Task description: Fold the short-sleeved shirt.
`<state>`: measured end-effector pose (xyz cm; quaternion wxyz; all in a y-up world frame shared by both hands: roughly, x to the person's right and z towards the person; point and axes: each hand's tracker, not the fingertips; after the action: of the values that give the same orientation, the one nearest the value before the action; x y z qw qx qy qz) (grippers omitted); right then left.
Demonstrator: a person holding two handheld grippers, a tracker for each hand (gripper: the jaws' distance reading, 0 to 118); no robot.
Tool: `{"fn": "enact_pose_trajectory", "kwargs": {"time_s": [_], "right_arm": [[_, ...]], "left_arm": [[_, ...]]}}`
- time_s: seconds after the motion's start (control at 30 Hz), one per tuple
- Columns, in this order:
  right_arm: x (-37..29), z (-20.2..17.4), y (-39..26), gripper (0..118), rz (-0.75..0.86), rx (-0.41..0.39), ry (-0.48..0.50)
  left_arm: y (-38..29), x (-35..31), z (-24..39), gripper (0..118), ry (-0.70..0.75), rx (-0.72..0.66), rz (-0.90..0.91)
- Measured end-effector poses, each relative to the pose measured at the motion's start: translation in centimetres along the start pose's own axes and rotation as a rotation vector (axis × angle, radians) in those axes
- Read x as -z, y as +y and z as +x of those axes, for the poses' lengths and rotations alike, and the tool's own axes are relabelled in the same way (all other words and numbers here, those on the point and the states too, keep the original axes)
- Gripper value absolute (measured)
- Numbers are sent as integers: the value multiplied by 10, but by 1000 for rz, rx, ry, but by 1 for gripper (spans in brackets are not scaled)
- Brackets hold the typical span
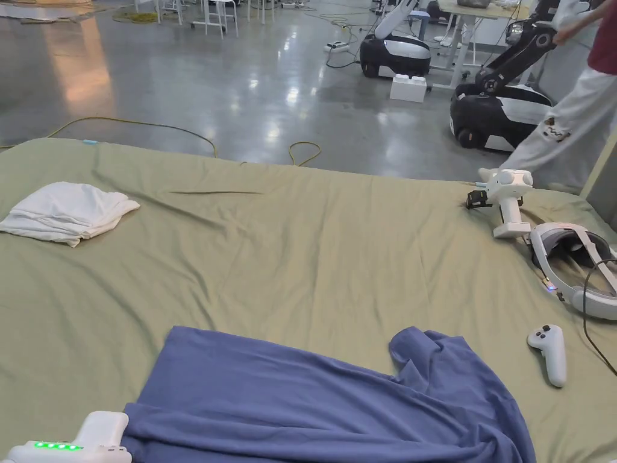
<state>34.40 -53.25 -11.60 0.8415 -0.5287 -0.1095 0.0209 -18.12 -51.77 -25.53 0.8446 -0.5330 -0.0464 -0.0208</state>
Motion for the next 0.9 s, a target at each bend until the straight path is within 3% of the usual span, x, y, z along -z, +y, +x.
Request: {"fn": "enact_pose_trajectory", "kwargs": {"time_s": [0.03, 0.27, 0.5, 0.73, 0.9], "right_arm": [[-3, -3, 1, 6, 1, -2, -2], [-29, 2, 8, 6, 31, -2, 9], [-53, 16, 24, 6, 90, -26, 26], [-50, 8, 12, 6, 6, -102, -5], [-27, 3, -8, 6, -77, -107, -18]], "left_arm": [[-1, 1, 0, 10, -37, -15, -8], [-5, -17, -19, 7, -60, -59, 94], [-8, -79, -31, 7, -81, -66, 167], [-40, -78, -21, 7, -60, -46, 48], [-66, -52, -15, 7, -34, -60, -44]]}}
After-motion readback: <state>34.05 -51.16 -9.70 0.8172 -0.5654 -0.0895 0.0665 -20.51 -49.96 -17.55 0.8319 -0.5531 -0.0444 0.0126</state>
